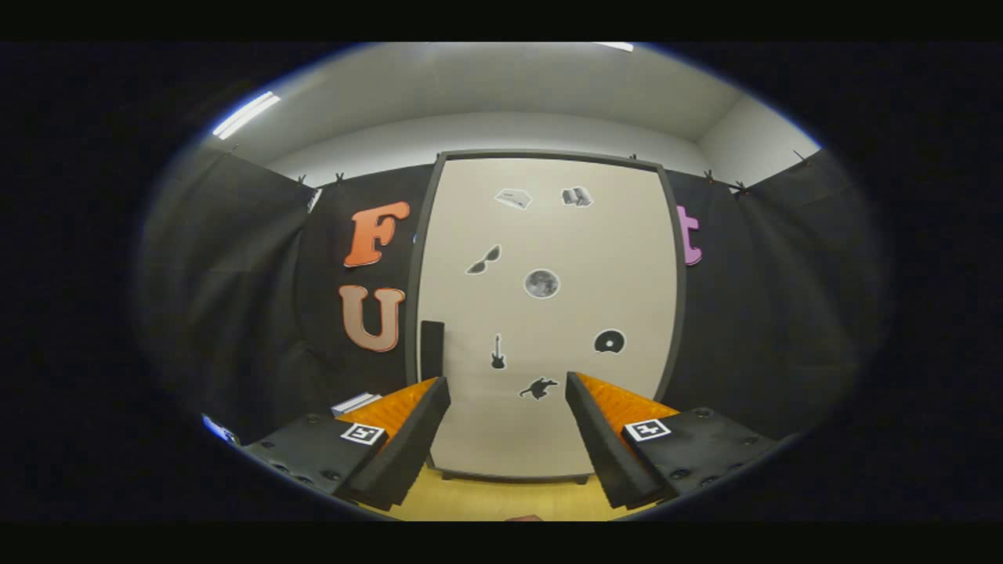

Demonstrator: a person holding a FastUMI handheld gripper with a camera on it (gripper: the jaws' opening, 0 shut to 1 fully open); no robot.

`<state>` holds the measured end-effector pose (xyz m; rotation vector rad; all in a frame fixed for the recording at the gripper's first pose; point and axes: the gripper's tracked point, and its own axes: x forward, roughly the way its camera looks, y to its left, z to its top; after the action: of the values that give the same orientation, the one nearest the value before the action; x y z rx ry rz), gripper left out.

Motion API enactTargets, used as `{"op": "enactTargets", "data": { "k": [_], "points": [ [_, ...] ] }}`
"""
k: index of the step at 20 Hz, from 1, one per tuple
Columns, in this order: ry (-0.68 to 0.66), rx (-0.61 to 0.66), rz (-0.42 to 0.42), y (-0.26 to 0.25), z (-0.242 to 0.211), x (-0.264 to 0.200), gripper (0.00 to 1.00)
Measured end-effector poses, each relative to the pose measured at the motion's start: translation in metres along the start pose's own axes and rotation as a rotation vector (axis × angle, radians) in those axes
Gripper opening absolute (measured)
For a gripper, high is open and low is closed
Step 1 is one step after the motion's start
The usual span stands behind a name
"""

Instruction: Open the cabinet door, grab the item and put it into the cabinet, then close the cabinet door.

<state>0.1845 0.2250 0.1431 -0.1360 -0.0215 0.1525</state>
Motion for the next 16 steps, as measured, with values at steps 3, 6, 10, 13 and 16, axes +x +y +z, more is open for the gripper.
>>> {"op": "enactTargets", "data": {
  "k": [3,6,10,13,16],
  "points": [
    [0.0,-0.014,-0.021,-0.021,-0.001,-0.021,0.96],
    [0.011,-0.04,-0.042,-0.041,-0.006,-0.039,0.96],
    [0.021,-0.046,-0.053,-0.058,-0.011,-0.059,0.96],
    [0.005,-0.034,-0.064,-0.07,-0.009,-0.068,0.96],
    [-0.003,-0.029,-0.082,-0.082,-0.013,-0.076,0.96]
  ]
}}
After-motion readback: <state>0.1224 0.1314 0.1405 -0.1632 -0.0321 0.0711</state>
